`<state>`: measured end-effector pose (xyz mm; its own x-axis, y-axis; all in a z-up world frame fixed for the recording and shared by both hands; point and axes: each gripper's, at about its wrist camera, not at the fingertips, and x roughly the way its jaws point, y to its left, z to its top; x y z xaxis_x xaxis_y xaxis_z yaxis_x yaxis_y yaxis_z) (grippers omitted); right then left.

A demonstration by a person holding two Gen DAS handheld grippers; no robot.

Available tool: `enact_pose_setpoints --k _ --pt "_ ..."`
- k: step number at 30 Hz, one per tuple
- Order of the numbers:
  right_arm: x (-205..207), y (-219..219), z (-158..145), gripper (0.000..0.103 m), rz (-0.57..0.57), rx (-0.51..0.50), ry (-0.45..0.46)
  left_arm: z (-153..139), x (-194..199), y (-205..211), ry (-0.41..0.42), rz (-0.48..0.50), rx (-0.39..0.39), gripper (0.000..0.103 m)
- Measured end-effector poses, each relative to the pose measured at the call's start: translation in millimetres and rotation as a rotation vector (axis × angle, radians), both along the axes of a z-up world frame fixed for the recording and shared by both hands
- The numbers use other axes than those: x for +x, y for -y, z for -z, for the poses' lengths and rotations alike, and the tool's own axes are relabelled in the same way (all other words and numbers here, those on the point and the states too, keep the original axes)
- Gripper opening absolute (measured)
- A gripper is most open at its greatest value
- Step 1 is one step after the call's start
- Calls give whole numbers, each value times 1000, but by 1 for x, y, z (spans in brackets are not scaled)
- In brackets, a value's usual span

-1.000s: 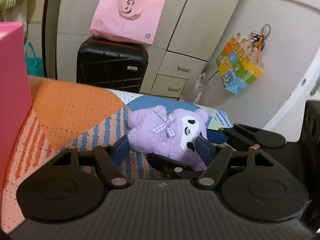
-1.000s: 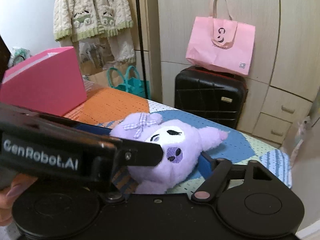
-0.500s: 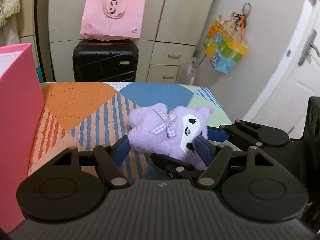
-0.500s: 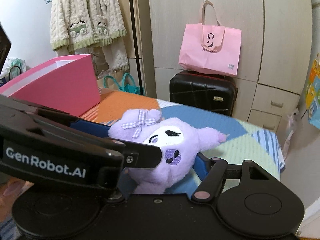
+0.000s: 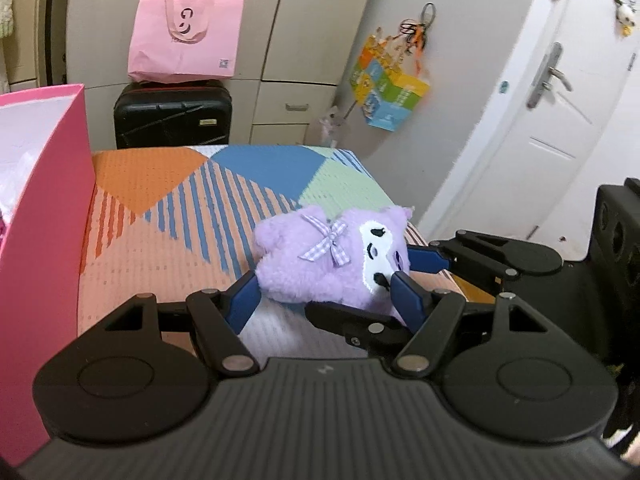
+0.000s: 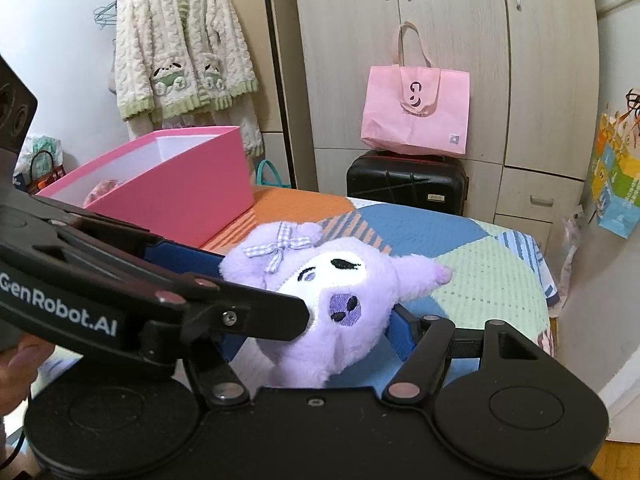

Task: Organize soft objects
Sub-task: 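Lift the plush toy with both tools and carry it over the pink box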

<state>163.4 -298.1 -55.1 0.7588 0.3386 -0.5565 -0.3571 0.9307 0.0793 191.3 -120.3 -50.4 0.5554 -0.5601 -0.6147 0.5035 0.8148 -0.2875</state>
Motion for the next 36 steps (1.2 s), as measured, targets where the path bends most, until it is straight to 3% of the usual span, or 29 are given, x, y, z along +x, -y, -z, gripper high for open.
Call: enact_pose_setpoints --k 10,22,30,36 --pt "-57 -33 -18 70 -82 -60 18 -18 -54 -47 -2 68 -21 70" --pt "-96 -90 -62 70 -262 -34 49 -60 -96 -114 -2 136 -77 69" --pt "-91 -139 -86 69 -353 -57 136 -85 -109 -155 107 51 -66 59" --pt "-69 -163 -96 69 -405 -27 148 -92 -90 -186 117 -21 -105 49"
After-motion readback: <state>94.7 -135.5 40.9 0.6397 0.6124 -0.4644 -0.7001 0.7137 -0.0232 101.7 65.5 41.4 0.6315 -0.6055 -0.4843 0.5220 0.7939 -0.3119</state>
